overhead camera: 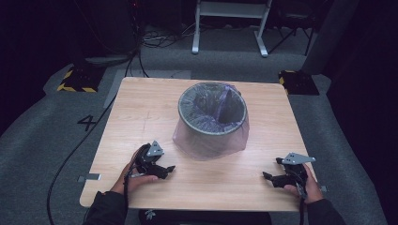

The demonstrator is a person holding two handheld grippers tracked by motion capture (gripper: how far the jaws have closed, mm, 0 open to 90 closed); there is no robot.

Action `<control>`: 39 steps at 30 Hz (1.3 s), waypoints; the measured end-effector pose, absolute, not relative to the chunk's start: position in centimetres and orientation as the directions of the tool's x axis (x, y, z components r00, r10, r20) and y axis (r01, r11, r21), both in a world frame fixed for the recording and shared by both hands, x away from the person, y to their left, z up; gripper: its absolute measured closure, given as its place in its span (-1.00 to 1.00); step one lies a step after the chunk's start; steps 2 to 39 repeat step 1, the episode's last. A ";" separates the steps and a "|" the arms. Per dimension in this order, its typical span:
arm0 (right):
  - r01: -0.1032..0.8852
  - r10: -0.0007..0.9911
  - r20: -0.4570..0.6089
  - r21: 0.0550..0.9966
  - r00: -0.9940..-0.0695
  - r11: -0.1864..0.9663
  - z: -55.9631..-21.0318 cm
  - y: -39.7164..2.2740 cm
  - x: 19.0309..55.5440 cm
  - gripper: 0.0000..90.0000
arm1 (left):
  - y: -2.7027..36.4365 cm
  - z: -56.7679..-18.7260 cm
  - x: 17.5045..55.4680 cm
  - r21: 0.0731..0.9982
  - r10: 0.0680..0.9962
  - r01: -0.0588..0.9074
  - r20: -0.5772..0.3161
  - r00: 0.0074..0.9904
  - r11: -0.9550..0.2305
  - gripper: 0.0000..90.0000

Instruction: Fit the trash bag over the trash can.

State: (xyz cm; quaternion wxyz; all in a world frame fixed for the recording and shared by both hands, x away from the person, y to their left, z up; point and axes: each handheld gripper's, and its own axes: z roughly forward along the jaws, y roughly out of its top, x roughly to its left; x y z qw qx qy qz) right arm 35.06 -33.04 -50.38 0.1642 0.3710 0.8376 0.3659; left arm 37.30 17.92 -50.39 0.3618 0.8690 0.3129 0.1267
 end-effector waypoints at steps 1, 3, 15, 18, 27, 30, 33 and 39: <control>0.501 0.742 -0.003 0.735 -0.671 0.457 -50.4 -33.0 35.1 -0.73 | 17.9 -50.4 37.3 0.708 0.635 0.452 -0.007 0.773 -0.543 -0.73; 0.501 0.742 -0.003 0.735 -0.671 0.457 -50.4 -33.0 35.1 -0.73 | 17.9 -50.4 37.3 0.708 0.635 0.452 -0.007 0.773 -0.543 -0.73; 0.501 0.742 -0.003 0.735 -0.671 0.457 -50.4 -33.0 35.1 -0.73 | 17.9 -50.4 37.3 0.708 0.635 0.452 -0.007 0.773 -0.543 -0.73; 0.501 0.742 -0.003 0.735 -0.671 0.457 -50.4 -33.0 35.1 -0.73 | 17.9 -50.4 37.3 0.708 0.635 0.452 -0.007 0.773 -0.543 -0.73; 0.501 0.742 -0.003 0.735 -0.671 0.457 -50.4 -33.0 35.1 -0.73 | 17.9 -50.4 37.3 0.708 0.635 0.452 -0.007 0.773 -0.543 -0.73; 0.501 0.742 -0.003 0.735 -0.671 0.457 -50.4 -33.0 35.1 -0.73 | 17.9 -50.4 37.3 0.708 0.635 0.452 -0.007 0.773 -0.543 -0.73; 0.501 0.742 -0.003 0.735 -0.671 0.457 -50.4 -33.0 35.1 -0.73 | 17.9 -50.4 37.3 0.708 0.635 0.452 -0.007 0.773 -0.543 -0.73; 0.501 0.742 -0.003 0.735 -0.671 0.457 -50.4 -33.0 35.1 -0.73 | 17.9 -50.4 37.3 0.708 0.635 0.452 -0.007 0.773 -0.543 -0.73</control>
